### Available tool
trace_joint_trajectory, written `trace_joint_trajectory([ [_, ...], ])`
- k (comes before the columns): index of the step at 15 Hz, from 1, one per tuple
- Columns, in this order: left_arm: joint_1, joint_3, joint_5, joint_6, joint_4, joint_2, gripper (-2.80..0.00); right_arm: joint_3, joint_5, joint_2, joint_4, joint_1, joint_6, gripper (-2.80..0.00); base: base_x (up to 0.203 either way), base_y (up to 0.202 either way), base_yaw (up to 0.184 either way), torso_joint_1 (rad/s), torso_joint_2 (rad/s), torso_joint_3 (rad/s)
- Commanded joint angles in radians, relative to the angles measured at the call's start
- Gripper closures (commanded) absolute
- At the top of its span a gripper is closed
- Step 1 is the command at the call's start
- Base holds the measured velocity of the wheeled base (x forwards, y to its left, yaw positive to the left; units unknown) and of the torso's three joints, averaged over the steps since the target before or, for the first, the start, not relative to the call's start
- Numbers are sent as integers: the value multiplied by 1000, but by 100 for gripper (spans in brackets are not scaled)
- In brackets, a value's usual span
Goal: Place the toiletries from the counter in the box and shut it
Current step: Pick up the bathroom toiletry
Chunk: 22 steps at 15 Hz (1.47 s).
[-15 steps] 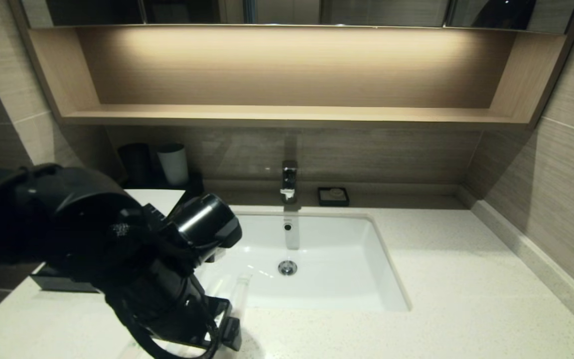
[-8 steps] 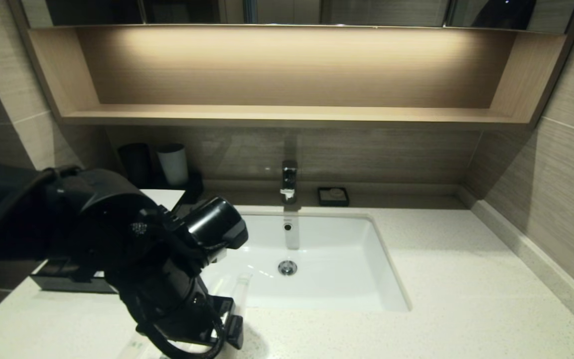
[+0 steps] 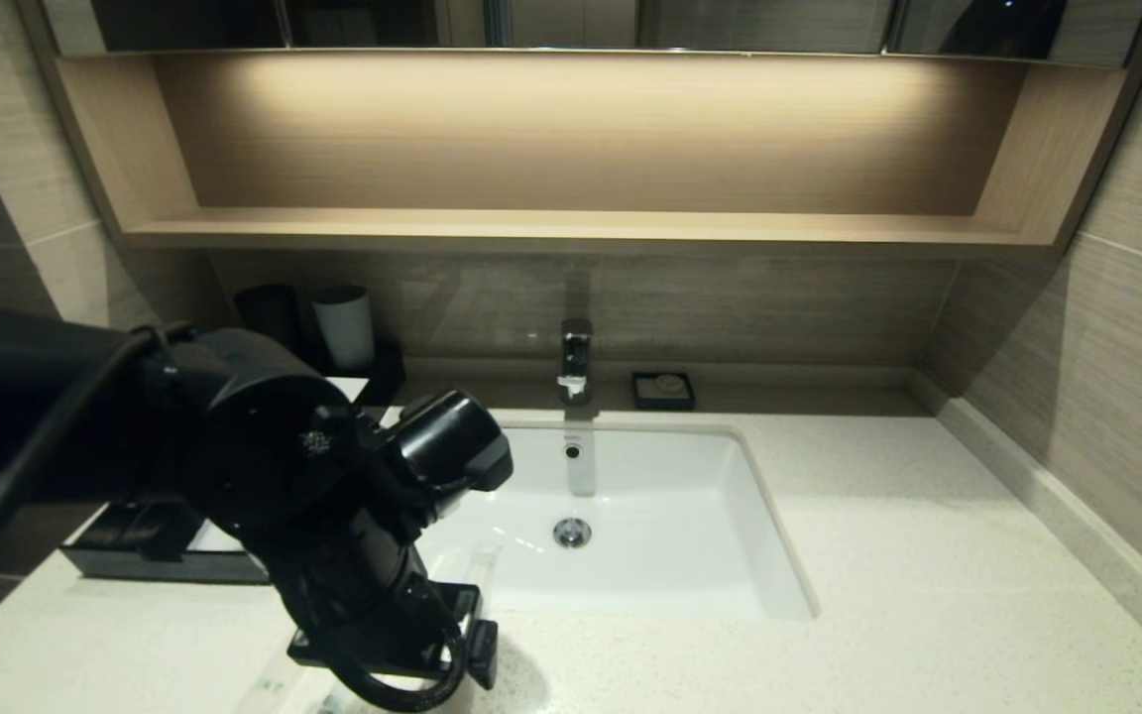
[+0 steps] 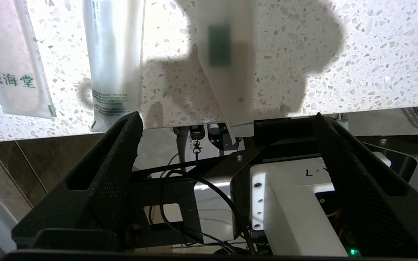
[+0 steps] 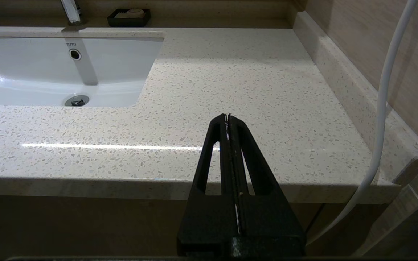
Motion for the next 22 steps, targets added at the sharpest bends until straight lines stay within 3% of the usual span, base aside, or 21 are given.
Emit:
trace_joint_trajectory([
  [1,-2,-33,-1,-23,22,38,-280,1,0,-1,0,0,0,0,0,0,0,0,0,0],
  [11,-5,-94,-28,-42,35,127,-280,0,0,0,-1,0,0,0,0,0,0,0,0,0],
  [14,-5,-125,-41,-79,37,157,-280,2,0,-1,0,0,0,0,0,0,0,0,0,0],
  [22,-11,-124,-38,-78,30,188,-280,2,0,0,0,0,0,0,0,0,0,0,0,0],
])
